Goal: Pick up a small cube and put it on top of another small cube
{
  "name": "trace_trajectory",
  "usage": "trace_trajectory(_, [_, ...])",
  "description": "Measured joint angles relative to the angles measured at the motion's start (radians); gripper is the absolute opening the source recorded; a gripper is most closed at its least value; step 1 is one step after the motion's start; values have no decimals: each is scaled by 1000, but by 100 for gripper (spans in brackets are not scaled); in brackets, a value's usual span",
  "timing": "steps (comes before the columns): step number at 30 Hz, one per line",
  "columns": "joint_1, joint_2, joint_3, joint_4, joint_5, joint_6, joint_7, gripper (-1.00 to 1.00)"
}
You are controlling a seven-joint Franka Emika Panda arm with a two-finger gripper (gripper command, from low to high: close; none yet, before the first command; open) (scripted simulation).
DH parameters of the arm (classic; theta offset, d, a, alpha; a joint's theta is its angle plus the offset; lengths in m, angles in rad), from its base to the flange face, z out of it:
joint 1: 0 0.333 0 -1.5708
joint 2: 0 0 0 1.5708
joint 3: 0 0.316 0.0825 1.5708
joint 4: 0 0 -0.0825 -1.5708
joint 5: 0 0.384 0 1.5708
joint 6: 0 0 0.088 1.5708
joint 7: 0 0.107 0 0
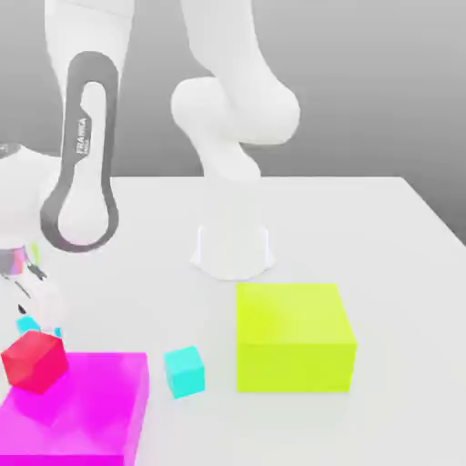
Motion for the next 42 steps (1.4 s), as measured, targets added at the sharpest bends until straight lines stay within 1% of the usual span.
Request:
trace_trajectory(4, [0, 0, 0, 0, -2, -1, 2, -100])
trace_trajectory(5, [-8, 13, 11, 3, 13, 8, -10, -100])
trace_trajectory(6, [1, 1, -1, 0, 3, -1, -2, -100])
trace_trajectory(8, [43, -52, -54, -13, -54, -40, 42, -100])
trace_trajectory(10, [80, -121, -110, -30, -135, -89, 103, -100])
trace_trajectory(12, [95, -193, -138, -47, -218, -138, 170, -100])
trace_trajectory(13, [109, -215, -135, -55, -227, -150, 204, -100])
trace_trajectory(22, [286, -358, -42, -124, -236, -205, 546, -100])
trace_trajectory(28, [362, -442, 29, -172, -296, -232, 818, -100])
trace_trajectory(35, [391, -520, 172, -227, -382, -265, 1146, -100])
trace_trajectory(38, [393, -485, 197, -232, -407, -227, 1211, -100])
trace_trajectory(42, [395, -375, 199, -228, -411, -121, 1222, -100])
